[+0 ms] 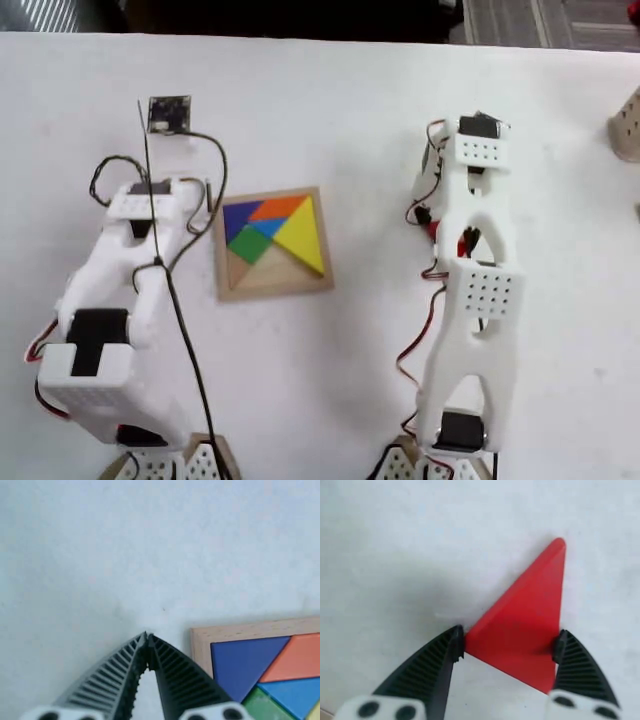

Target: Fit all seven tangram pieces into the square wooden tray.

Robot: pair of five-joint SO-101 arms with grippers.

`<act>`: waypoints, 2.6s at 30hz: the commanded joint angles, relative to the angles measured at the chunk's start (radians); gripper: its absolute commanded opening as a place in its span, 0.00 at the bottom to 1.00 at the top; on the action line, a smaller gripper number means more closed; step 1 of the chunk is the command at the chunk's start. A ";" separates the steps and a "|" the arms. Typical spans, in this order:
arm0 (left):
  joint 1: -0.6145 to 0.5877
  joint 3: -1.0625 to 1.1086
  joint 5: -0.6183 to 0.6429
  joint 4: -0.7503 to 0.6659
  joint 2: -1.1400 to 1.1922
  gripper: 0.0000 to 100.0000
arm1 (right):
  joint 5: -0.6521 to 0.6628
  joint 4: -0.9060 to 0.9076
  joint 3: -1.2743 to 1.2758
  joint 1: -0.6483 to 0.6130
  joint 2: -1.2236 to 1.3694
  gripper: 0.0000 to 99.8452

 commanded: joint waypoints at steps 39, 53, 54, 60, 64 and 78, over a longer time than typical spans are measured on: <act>-0.008 -0.049 -0.009 -0.012 -0.002 0.02 | 0.063 -0.117 0.430 0.064 -0.394 0.24; -0.008 -0.049 -0.009 -0.012 -0.004 0.02 | 0.061 -0.165 0.450 -0.044 -0.352 0.45; -0.008 -0.046 -0.009 -0.012 -0.005 0.02 | 0.061 -0.151 0.445 -0.038 -0.346 0.45; -0.008 -0.046 -0.009 -0.012 -0.005 0.02 | 0.061 -0.136 0.443 -0.007 -0.309 0.36; -0.008 -0.046 -0.009 -0.012 -0.005 0.02 | 0.061 -0.139 0.422 -0.016 -0.262 0.36; -0.008 -0.046 -0.009 -0.012 -0.007 0.02 | 0.063 -0.053 0.222 0.039 -0.104 0.34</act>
